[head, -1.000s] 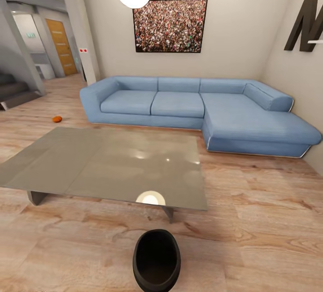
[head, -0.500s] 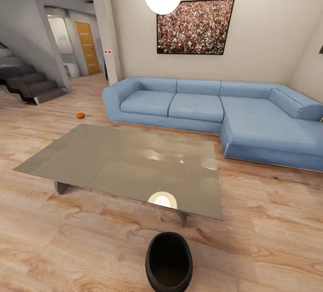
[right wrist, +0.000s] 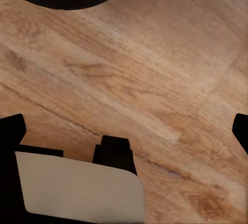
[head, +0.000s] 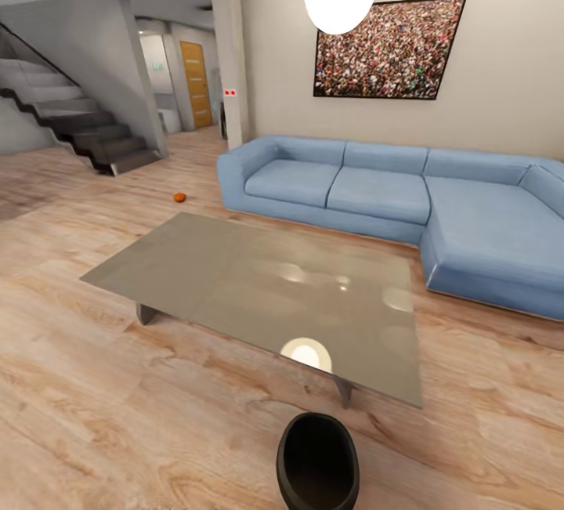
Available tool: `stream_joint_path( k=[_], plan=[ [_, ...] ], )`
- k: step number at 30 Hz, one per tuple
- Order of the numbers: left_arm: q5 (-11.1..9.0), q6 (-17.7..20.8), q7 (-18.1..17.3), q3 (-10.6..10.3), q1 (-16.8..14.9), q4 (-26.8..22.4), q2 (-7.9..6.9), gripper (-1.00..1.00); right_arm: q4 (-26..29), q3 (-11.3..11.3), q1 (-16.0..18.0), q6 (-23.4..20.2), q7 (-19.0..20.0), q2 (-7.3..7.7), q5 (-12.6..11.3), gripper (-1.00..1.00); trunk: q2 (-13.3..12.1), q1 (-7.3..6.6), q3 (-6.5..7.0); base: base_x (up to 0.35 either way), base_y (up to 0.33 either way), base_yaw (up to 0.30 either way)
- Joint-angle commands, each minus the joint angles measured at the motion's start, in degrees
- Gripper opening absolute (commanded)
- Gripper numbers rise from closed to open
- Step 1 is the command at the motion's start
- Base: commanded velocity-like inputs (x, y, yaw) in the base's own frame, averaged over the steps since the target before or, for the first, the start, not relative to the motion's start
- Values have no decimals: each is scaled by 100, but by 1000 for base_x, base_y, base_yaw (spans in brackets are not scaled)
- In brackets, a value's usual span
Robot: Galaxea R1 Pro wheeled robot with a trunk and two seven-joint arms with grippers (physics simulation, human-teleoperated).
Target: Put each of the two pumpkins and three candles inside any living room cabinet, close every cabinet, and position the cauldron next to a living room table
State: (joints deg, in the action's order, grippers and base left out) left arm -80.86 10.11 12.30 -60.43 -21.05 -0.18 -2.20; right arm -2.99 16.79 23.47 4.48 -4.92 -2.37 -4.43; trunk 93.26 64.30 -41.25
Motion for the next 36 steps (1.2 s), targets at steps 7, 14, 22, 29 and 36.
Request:
stream_joint_path(
  k=[7,14,22,29,36],
  plan=[
    [4,0,-4,-2,2,0,3,100,-29,0,-53,-3,0,-5,-5,100,-242,-132,108,0,0,285],
    [8,-5,-14,-4,4,-6,38,100,-43,-3,-340,130,0,-25,-20,100,-242,-132,108,0,0,287],
    [9,-9,-26,-4,11,-6,108,100,-42,-8,-523,509,0,-33,-46,100,-242,-132,132,0,0,276],
    [9,-9,-26,-4,13,-9,114,100,-41,-9,-534,527,0,-42,-43,100,-242,-132,174,0,0,239],
    [9,-11,-26,-4,13,-9,114,100,-42,-9,-537,527,0,-44,-40,100,-242,-132,218,0,0,230]
  ],
)
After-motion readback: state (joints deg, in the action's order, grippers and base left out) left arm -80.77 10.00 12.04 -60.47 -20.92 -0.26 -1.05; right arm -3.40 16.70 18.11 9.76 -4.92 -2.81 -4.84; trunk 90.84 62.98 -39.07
